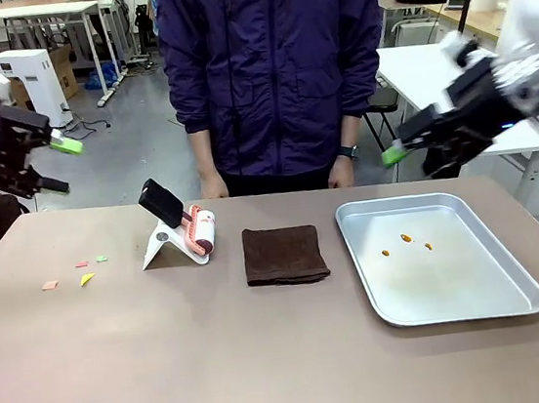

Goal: Clean the surface of the table.
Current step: Hold the Lint Roller with your left hand and the towel with your right hand.

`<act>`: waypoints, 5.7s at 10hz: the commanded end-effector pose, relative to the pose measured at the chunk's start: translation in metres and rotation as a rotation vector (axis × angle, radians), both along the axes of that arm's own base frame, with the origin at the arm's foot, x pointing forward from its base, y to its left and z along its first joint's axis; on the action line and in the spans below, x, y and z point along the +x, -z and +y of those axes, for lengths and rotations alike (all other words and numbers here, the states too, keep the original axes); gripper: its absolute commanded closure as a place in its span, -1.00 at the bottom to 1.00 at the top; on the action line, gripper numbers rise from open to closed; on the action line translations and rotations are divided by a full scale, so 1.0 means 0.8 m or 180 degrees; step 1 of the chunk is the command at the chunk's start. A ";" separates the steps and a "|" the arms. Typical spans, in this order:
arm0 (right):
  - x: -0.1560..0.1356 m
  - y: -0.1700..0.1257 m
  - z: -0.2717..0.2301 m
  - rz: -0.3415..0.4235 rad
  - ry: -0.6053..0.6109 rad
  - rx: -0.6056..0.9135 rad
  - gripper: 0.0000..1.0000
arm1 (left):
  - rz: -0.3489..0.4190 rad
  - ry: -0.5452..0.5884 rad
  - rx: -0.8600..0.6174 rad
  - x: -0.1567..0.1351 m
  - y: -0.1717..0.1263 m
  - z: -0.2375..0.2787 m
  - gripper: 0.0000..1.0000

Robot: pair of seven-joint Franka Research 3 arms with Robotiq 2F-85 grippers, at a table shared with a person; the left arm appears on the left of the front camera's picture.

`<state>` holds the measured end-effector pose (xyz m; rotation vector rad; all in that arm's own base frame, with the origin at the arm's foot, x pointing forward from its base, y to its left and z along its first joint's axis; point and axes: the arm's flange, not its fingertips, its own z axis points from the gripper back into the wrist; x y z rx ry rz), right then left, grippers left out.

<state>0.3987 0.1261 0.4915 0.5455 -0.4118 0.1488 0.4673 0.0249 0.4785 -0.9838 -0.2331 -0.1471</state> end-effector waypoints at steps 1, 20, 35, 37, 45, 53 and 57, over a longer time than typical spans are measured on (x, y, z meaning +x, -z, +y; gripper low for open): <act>0.036 0.020 0.064 0.0347 0.0382 -0.0231 -1.00 | 0.0187 0.0037 0.0190 0.024 0.005 -0.002 -1.00; 0.120 0.169 0.227 0.0864 0.0386 -0.0924 -1.00 | 0.0798 -0.0513 0.0796 0.115 0.072 -0.126 -1.00; 0.165 0.240 0.256 0.1054 0.0857 -0.1313 -1.00 | 0.0834 -0.0443 0.1016 0.122 0.091 -0.164 -1.00; 0.164 0.241 0.257 0.1065 0.0864 -0.1359 -1.00 | 0.0818 -0.0475 0.1011 0.122 0.092 -0.164 -1.00; 0.163 0.244 0.261 0.1105 0.0796 -0.1287 1.00 | 0.0689 -0.0676 0.1117 0.123 0.095 -0.152 1.00; 0.164 0.246 0.264 0.1138 0.0747 -0.1224 1.00 | 0.0628 -0.0652 0.0971 0.118 0.089 -0.149 1.00; 0.139 0.182 0.211 0.1026 0.0815 -0.0255 1.00 | 0.0468 -0.0469 0.0581 0.099 0.071 -0.158 1.00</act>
